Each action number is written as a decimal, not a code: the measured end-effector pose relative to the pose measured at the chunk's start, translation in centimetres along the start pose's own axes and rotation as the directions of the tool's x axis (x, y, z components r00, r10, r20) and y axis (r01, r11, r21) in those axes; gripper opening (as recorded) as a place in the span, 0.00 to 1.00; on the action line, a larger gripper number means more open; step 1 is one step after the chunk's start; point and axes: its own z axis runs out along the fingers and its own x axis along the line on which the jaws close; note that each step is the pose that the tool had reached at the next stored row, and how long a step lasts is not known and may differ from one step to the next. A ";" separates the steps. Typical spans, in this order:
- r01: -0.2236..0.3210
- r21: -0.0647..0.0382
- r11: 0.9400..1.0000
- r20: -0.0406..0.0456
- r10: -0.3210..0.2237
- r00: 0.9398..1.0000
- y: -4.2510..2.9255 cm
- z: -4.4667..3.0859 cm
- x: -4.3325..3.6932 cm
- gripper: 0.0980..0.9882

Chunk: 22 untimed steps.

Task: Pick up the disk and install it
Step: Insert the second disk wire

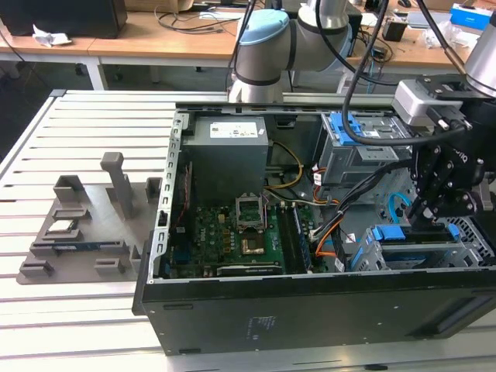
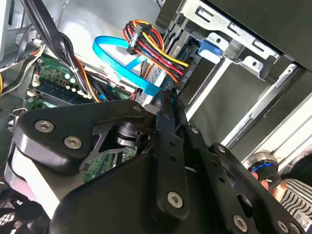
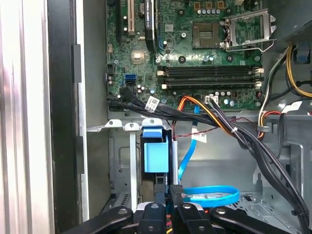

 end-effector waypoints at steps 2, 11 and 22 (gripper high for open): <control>0.000 0.000 1.000 0.000 0.000 1.000 -0.03 0.11 -0.01 0.07; 0.001 0.000 1.000 0.000 -0.001 1.000 -0.15 0.59 -0.01 0.07; 0.001 0.000 1.000 -0.001 -0.001 1.000 -0.27 -0.89 -0.71 0.22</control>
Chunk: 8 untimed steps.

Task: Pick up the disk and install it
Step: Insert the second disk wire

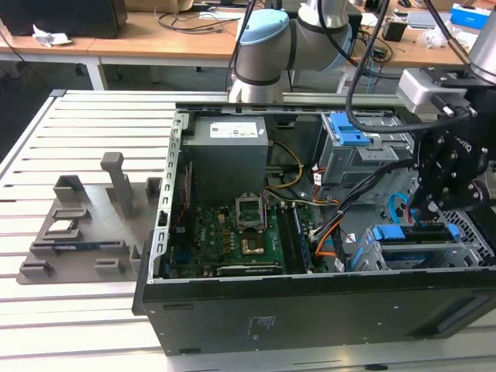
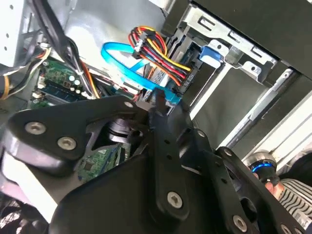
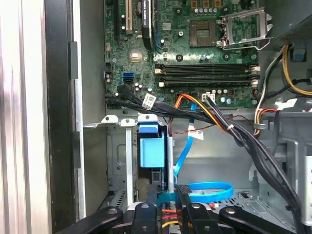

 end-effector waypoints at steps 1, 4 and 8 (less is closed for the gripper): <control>0.000 0.000 1.000 0.000 0.000 1.000 0.01 -0.81 -0.28 0.13; 0.000 0.000 1.000 0.000 0.000 1.000 0.01 -2.51 -0.43 0.01; 0.000 0.000 1.000 0.000 0.000 1.000 0.01 -3.44 -0.39 0.01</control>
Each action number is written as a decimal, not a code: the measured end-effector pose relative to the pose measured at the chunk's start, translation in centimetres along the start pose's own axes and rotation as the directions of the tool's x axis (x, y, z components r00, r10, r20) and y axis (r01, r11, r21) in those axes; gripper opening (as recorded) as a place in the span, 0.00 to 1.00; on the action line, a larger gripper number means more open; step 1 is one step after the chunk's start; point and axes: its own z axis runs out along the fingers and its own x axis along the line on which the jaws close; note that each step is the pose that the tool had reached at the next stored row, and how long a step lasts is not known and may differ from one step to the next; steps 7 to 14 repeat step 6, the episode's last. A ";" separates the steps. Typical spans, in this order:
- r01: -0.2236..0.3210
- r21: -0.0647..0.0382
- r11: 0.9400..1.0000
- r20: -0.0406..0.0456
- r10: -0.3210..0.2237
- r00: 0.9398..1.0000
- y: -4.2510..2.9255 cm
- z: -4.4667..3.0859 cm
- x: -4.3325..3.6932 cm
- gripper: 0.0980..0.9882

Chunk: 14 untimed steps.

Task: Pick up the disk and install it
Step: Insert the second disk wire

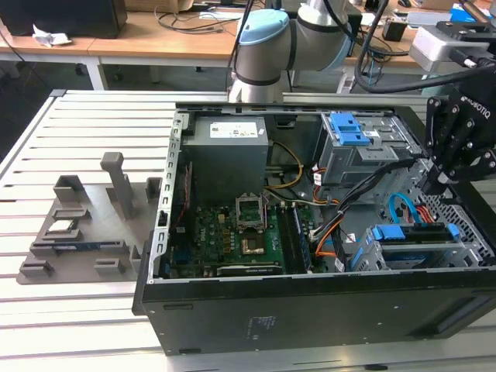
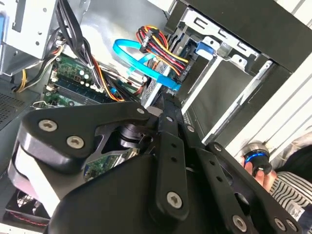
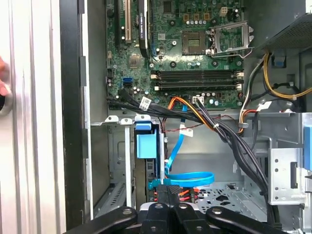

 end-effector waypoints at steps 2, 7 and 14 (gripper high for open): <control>0.000 0.000 1.000 0.000 0.000 1.000 0.00 -0.02 0.00 0.01; 0.000 0.000 1.000 0.000 0.000 1.000 0.00 -0.07 0.00 0.01; 0.000 0.000 1.000 0.000 0.000 1.000 0.00 -0.07 0.00 0.01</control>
